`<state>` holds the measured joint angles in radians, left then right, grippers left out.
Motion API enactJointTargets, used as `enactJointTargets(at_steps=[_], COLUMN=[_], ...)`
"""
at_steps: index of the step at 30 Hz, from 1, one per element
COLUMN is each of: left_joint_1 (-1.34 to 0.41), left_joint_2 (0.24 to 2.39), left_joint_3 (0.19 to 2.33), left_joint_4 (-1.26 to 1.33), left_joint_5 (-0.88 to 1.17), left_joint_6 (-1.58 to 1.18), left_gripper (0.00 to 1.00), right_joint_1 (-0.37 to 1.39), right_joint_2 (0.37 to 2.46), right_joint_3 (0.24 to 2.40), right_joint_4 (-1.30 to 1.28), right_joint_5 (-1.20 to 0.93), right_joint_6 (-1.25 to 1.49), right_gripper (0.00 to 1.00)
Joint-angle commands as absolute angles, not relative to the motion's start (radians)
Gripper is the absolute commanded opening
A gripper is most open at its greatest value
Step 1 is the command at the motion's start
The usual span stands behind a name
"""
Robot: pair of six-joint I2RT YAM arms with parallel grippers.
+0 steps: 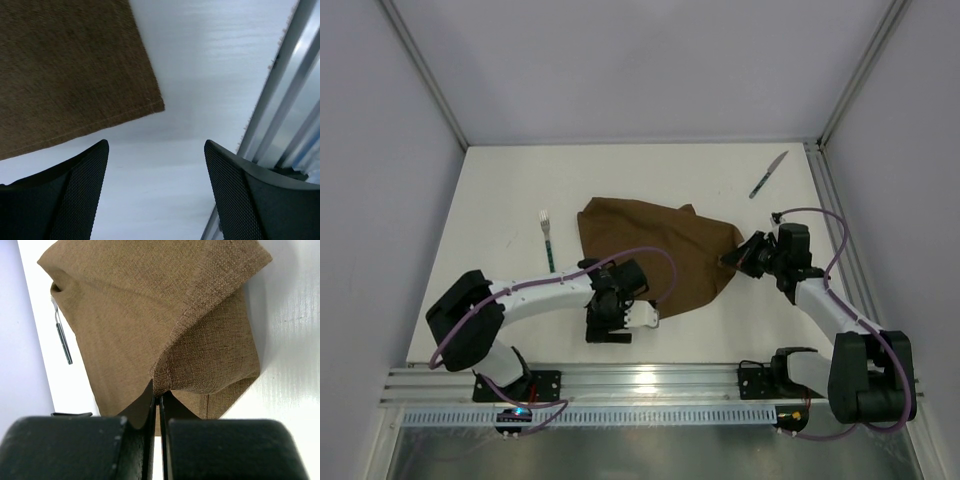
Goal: Fold the napkin into a case and place the utensils inside
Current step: Pick up the crumpled napkin from the center of the board.
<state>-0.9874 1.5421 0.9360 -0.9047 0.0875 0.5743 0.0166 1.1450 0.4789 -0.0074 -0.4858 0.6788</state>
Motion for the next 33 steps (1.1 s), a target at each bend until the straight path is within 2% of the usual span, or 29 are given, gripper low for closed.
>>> enactJointTargets(at_steps=[1, 6, 14, 17, 18, 20, 23, 24, 29, 33], left_joint_1=[-0.982, -0.983, -0.985, -0.985, -0.983, -0.983, -0.980, -0.971, -0.885, -0.651], left_joint_2=[1.528, 1.545, 1.603, 1.626, 1.640, 1.652, 1.669, 1.670, 1.562, 1.425], left_joint_3=[0.928, 0.919, 0.907, 0.888, 0.885, 0.874, 0.858, 0.857, 0.940, 1.214], left_joint_4=[-0.736, -0.698, -0.709, -0.686, -0.689, -0.686, -0.635, -0.624, -0.603, -0.837], left_joint_5=[0.052, 0.130, 0.143, 0.091, 0.081, 0.069, 0.045, 0.044, -0.084, -0.021], left_joint_6=[0.531, 0.520, 0.532, 0.534, 0.534, 0.531, 0.508, 0.499, 0.405, 0.387], left_gripper=[0.79, 0.79, 0.69, 0.57, 0.48, 0.38, 0.03, 0.00, 0.00, 0.00], right_joint_1=[0.014, 0.014, 0.015, 0.015, 0.014, 0.014, 0.014, 0.014, 0.014, 0.014], right_joint_2=[1.126, 1.117, 1.117, 1.115, 1.109, 1.103, 1.089, 1.085, 1.043, 0.990], right_joint_3=[0.482, 0.488, 0.509, 0.526, 0.531, 0.551, 0.581, 0.590, 0.719, 0.899], right_joint_4=[-0.023, -0.034, -0.057, -0.072, -0.075, -0.087, -0.110, -0.118, -0.225, -0.350], right_joint_5=[-0.491, -0.480, -0.469, -0.468, -0.469, -0.469, -0.471, -0.472, -0.480, -0.500], right_joint_6=[0.650, 0.646, 0.634, 0.626, 0.624, 0.624, 0.615, 0.612, 0.572, 0.520], right_gripper=[0.04, 0.04, 0.04, 0.04, 0.04, 0.04, 0.04, 0.04, 0.04, 0.04])
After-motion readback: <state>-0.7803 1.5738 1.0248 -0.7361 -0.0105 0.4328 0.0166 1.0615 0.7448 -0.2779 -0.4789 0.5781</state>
